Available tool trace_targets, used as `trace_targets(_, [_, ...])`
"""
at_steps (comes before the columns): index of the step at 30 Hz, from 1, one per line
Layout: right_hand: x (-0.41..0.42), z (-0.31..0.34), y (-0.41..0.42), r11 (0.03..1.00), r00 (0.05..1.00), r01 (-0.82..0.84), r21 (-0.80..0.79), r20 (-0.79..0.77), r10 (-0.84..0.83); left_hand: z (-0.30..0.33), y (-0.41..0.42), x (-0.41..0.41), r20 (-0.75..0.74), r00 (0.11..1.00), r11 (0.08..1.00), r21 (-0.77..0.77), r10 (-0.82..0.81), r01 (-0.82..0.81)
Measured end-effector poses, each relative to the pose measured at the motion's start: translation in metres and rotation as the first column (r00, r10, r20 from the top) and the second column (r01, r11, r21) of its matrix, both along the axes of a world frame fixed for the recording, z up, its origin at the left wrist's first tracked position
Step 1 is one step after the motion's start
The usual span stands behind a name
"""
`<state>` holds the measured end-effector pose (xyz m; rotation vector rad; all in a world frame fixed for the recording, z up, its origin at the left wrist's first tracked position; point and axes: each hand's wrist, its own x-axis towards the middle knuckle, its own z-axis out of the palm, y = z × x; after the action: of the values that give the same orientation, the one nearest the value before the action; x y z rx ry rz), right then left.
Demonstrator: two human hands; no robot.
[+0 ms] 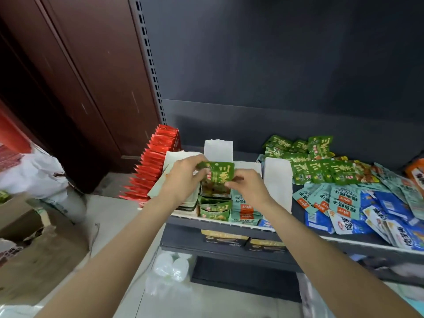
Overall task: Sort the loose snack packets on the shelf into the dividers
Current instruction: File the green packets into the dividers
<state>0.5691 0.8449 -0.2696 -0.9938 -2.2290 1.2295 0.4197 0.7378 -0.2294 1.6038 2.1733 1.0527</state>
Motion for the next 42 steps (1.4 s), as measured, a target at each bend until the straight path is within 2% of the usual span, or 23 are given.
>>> trace_targets(2, [0.002, -0.003, -0.004, 0.998, 0.995, -0.050, 0.033, 0.088, 0.047, -0.003, 0.000, -0.002, -0.240, 0.969, 0.990, -0.136, -0.060, 0.028])
trace_targets(4, [0.004, -0.002, -0.006, 0.997, 0.995, -0.054, 0.058, 0.090, 0.049, -0.008, 0.001, -0.005, -0.477, 0.866, 0.961, -0.275, -0.149, 0.014])
trace_targets(6, [0.006, 0.000, -0.005, 0.995, 0.995, -0.067, 0.074, 0.085, 0.060, -0.012, 0.002, -0.004, -0.524, 0.825, 0.935, -0.354, -0.215, 0.019])
trace_targets(10, [0.011, 0.002, 0.000, 0.992, 0.984, -0.126, 0.018, 0.131, 0.122, -0.017, 0.008, 0.001, -0.419, 0.884, 0.929, -0.367, -0.207, 0.044])
trace_targets(13, [0.020, 0.007, 0.008, 0.993, 0.993, -0.106, -0.045, 0.053, 0.108, -0.014, 0.014, 0.008, -0.359, 0.915, 0.937, -0.347, -0.183, 0.051])
trace_targets(17, [0.048, 0.016, 0.028, 0.993, 0.992, 0.017, -0.114, -0.126, -0.031, -0.003, 0.032, 0.036, -0.245, 0.957, 0.959, -0.270, -0.154, 0.085])
trace_targets(22, [0.105, 0.015, 0.079, 0.968, 0.950, 0.236, -0.083, -0.192, -0.248, -0.004, 0.091, 0.105, -0.092, 0.977, 0.978, -0.106, -0.190, 0.181])
trace_targets(24, [0.133, 0.005, 0.107, 0.944, 0.936, 0.327, -0.035, -0.125, -0.329, -0.010, 0.125, 0.138, -0.035, 0.974, 0.971, -0.083, -0.226, 0.222])
trace_targets(26, [0.162, -0.008, 0.140, 0.930, 0.930, 0.366, 0.030, 0.024, -0.367, -0.019, 0.159, 0.168, 0.020, 0.971, 0.965, -0.107, -0.237, 0.238])
trace_targets(30, [0.215, -0.035, 0.205, 0.930, 0.882, 0.338, 0.145, 0.297, -0.367, -0.047, 0.219, 0.215, 0.116, 0.975, 0.920, -0.326, -0.191, 0.219])
trace_targets(32, [0.232, -0.048, 0.233, 0.940, 0.840, 0.272, 0.207, 0.426, -0.337, -0.064, 0.243, 0.228, 0.142, 0.977, 0.883, -0.422, -0.158, 0.204])
trace_targets(34, [0.243, -0.057, 0.255, 0.964, 0.813, 0.177, 0.197, 0.523, -0.256, -0.082, 0.260, 0.234, 0.115, 0.983, 0.830, -0.526, -0.145, 0.184])
trace_targets(37, [0.253, -0.063, 0.278, 0.990, 0.773, 0.041, 0.135, 0.624, -0.117, -0.102, 0.274, 0.241, 0.043, 0.986, 0.721, -0.677, -0.162, 0.148])
trace_targets(39, [0.257, -0.064, 0.285, 0.990, 0.767, -0.035, 0.135, 0.639, -0.060, -0.110, 0.275, 0.245, 0.072, 0.986, 0.666, -0.730, -0.150, 0.155])
trace_targets(42, [0.260, -0.063, 0.284, 0.945, 0.761, -0.125, 0.303, 0.641, -0.105, -0.113, 0.274, 0.248, 0.106, 0.989, 0.692, -0.708, -0.099, 0.145])
